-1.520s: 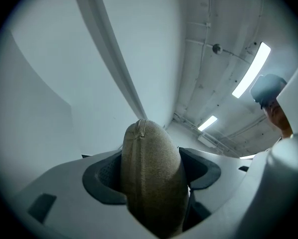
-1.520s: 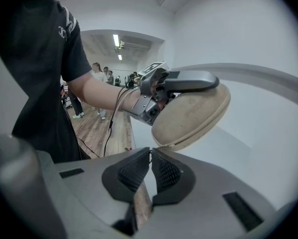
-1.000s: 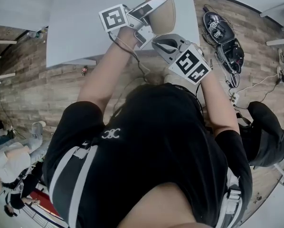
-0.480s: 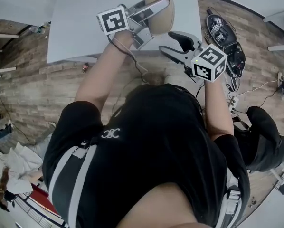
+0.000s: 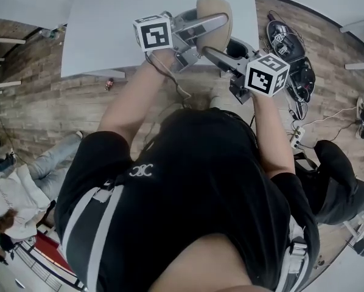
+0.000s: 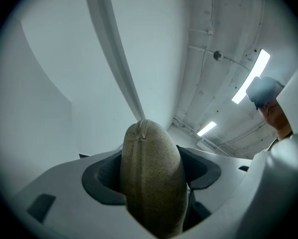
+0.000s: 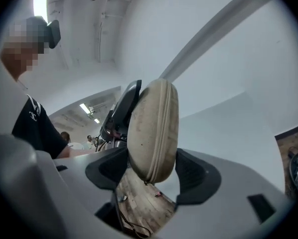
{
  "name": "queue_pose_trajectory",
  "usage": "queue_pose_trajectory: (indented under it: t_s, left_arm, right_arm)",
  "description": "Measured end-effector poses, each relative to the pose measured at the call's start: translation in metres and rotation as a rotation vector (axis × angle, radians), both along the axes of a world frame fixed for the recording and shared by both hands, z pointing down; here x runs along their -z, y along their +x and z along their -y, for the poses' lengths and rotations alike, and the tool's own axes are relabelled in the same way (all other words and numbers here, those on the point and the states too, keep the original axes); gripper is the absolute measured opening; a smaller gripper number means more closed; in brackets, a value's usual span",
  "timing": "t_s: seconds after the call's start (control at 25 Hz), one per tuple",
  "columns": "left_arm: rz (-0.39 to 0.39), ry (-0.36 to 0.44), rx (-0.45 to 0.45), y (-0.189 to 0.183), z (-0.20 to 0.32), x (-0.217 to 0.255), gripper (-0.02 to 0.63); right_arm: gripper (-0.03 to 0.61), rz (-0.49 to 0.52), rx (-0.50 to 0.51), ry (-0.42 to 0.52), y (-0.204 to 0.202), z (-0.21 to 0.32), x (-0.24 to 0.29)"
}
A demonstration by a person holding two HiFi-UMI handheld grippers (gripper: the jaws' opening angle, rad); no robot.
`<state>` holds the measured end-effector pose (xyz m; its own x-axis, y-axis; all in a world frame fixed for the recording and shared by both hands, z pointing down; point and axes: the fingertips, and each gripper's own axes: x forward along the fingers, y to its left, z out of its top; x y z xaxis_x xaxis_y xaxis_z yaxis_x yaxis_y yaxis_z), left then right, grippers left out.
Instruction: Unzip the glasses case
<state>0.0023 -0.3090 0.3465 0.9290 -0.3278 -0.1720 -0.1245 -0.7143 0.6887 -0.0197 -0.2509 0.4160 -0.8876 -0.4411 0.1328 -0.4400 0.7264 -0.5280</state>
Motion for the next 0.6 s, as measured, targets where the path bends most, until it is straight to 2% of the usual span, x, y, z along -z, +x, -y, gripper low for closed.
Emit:
queue_pose_trajectory:
  t_s: [0.16, 0.28, 0.36, 0.4, 0.6]
  left_arm:
    - [0.199, 0.060, 0.041, 0.005, 0.003, -0.025, 0.338]
    - [0.421, 0.099, 0.149, -0.007, 0.007, -0.055, 0.406]
    - [0.584, 0.126, 0.217, -0.026, 0.007, -0.076, 0.429]
    - [0.640, 0.123, 0.242, -0.037, 0.005, -0.085, 0.430]
    - [0.730, 0.024, 0.321, -0.081, -0.013, -0.116, 0.426]
  right_arm:
    - [0.296, -0.077, -0.007, -0.014, 0.002, 0.000, -0.023]
    - [0.290, -0.041, -0.044, -0.074, 0.008, 0.003, -0.038]
    - [0.284, -0.029, -0.081, -0.126, 0.014, 0.010, -0.053]
    - [0.281, -0.042, -0.094, -0.152, 0.016, 0.014, -0.065]
    - [0.273, -0.186, -0.104, -0.265, 0.021, 0.028, -0.140]
